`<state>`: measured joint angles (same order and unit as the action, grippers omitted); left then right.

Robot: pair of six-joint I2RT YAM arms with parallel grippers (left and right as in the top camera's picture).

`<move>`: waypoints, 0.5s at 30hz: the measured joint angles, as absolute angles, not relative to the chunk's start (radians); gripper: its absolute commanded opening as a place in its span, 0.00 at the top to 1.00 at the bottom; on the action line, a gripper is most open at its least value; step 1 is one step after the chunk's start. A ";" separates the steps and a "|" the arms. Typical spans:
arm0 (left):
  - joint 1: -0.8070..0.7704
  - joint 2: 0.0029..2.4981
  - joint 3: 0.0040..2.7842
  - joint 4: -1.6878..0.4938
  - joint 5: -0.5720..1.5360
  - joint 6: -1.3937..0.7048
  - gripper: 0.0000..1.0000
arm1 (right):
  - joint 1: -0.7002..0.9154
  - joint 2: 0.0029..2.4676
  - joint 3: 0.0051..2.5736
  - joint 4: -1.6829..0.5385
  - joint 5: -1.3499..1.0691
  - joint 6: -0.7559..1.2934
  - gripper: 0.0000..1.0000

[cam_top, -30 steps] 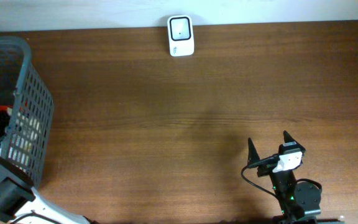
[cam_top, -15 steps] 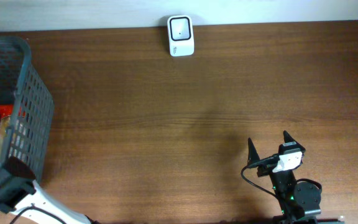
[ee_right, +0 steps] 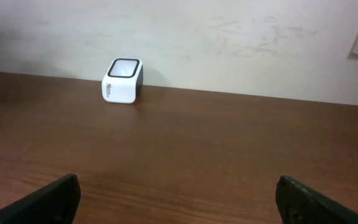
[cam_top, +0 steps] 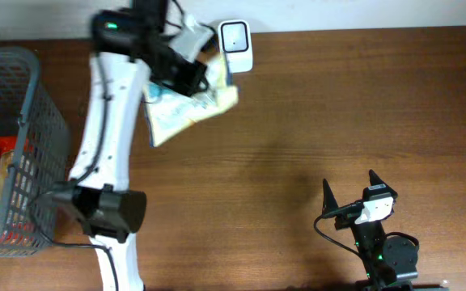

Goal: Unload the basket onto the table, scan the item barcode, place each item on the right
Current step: 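Lift the wipes pack and carry it toward the white scanner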

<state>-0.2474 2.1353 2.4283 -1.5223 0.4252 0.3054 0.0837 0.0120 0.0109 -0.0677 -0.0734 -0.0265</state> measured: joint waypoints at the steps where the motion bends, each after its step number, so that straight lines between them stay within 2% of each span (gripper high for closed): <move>1: -0.264 2.136 2.363 -1.478 0.424 0.313 1.00 | 0.084 0.012 0.011 -0.067 -0.073 -0.026 0.01; 6: -0.323 2.140 1.977 -1.196 0.414 0.327 1.00 | 0.084 0.012 0.011 -0.068 -0.073 -0.026 0.01; 9: -0.337 2.143 1.790 -1.022 0.411 0.328 0.36 | 0.084 0.012 0.011 -0.068 -0.074 -0.027 0.01; 11: -0.337 2.143 1.720 -0.960 0.411 0.303 0.25 | 0.084 0.012 0.011 -0.068 -0.073 -0.026 0.01; 14: -0.337 2.143 1.699 -0.937 0.411 0.287 0.30 | 0.084 0.012 0.011 -0.068 -0.073 -0.026 0.01; 15: -0.334 2.143 1.713 -0.965 0.402 0.277 0.38 | 0.084 0.012 0.011 -0.068 -0.073 -0.025 0.01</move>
<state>-0.3340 2.1426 1.7130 -0.9646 0.4019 0.2771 0.0837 0.0120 0.0109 -0.0677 -0.0734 -0.0254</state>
